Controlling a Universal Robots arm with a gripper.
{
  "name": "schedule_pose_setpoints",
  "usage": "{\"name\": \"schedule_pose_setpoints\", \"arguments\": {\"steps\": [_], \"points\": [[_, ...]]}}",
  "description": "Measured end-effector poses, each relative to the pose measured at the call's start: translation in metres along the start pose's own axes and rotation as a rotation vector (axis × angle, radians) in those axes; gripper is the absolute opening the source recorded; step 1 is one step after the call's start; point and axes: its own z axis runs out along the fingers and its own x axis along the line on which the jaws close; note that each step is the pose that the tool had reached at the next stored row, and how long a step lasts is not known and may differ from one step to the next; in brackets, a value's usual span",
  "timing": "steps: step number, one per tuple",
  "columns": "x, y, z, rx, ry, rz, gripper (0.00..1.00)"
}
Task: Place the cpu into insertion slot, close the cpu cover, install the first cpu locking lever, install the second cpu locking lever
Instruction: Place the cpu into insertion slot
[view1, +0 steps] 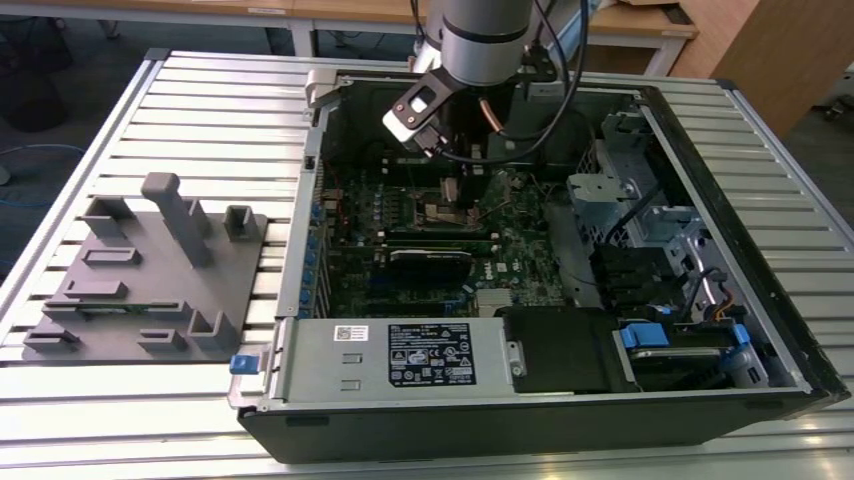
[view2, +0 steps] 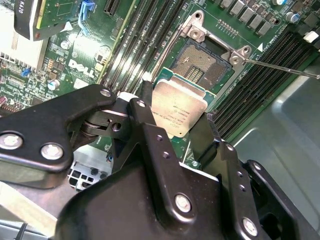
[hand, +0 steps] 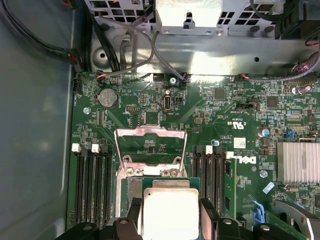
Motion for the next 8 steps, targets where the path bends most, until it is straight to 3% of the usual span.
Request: {"name": "schedule_pose_setpoints", "arguments": {"steps": [8], "points": [[0.0000, -0.0001, 0.0016, -0.0002, 0.0003, 0.000, 0.54]]}}
